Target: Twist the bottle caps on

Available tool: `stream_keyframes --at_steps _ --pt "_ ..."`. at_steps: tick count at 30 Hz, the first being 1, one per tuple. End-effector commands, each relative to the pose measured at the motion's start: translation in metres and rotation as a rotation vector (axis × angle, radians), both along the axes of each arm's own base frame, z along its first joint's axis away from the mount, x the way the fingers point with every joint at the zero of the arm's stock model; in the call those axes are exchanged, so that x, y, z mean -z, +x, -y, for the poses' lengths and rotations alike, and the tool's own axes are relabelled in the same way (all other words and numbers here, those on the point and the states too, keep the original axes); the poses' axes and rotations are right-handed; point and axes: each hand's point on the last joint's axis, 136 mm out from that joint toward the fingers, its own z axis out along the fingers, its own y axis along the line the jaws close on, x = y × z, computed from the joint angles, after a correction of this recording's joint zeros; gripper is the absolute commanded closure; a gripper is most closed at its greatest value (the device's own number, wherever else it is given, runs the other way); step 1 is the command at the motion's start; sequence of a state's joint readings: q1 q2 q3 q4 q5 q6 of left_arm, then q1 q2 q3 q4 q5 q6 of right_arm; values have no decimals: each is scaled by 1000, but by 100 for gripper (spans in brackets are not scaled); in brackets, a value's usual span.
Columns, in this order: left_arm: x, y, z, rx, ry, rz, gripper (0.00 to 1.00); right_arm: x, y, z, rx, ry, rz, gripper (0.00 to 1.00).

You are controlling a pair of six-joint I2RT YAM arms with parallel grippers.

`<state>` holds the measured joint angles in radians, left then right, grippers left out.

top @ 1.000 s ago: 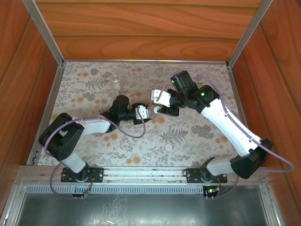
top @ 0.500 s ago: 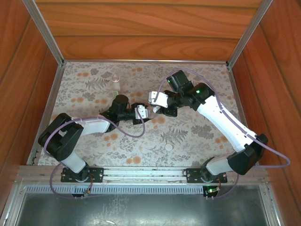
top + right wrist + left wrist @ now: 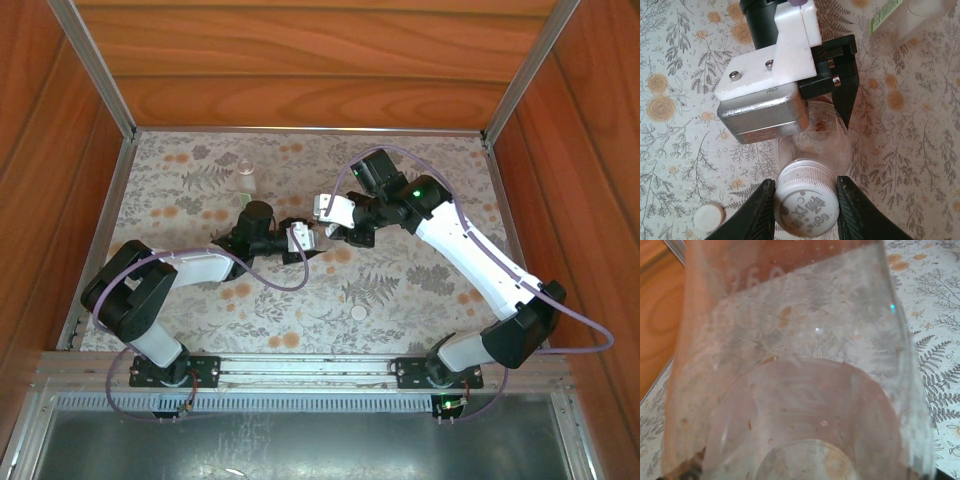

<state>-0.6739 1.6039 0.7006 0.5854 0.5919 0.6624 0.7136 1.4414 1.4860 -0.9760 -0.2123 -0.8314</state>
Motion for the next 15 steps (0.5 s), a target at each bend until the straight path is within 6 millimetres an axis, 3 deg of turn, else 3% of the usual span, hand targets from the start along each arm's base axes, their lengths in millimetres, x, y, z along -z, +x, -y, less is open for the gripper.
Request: stream_keyframes --at_steps 1,6,11,15 --pt "-13 18 -1 -63 11 79 45 -10 1 -12 110 93 -77 100" --pt "-16 52 -10 -216 72 172 45 -26 37 -26 451 297 -206 100" --pt "-18 75 -21 -335 124 237 45 -37 66 -30 788 536 -500 100" --pt "-17 82 -28 -393 146 250 45 -20 83 -21 1159 644 -768 100"
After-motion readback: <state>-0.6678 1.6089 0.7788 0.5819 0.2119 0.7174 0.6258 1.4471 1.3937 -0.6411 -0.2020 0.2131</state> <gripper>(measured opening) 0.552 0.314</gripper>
